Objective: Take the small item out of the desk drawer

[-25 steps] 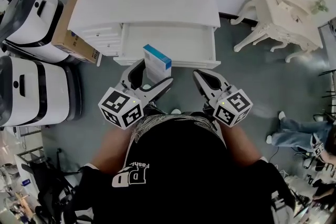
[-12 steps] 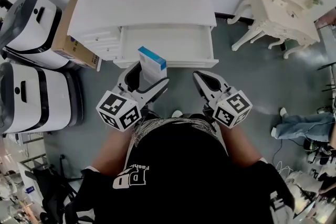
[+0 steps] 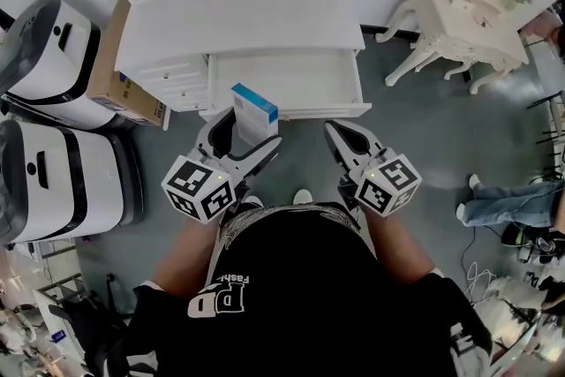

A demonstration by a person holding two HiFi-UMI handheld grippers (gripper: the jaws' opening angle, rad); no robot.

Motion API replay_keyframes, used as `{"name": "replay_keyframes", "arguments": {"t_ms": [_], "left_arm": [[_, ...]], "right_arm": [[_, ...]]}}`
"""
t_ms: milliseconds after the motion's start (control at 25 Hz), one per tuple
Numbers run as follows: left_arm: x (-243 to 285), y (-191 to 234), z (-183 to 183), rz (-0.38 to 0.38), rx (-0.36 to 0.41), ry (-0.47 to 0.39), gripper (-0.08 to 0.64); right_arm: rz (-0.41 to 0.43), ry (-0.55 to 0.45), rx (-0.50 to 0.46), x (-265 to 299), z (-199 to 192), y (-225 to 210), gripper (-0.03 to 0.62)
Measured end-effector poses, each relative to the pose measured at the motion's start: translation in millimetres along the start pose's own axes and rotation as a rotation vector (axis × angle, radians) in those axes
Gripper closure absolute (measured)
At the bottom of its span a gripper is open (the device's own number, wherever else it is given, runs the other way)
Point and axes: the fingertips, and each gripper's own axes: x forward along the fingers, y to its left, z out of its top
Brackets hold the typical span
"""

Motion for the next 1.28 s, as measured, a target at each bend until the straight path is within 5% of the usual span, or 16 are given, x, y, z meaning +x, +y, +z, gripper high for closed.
{"name": "replay_keyframes", "arguments": {"t_ms": [1280], "left_arm": [[-18.0, 6.2, -6.7, -0.043, 0.021, 0.026, 0.124]], "right_arm": [[-0.027, 0.035, -0.065, 14.2, -8.2, 27.1, 0.586]]}}
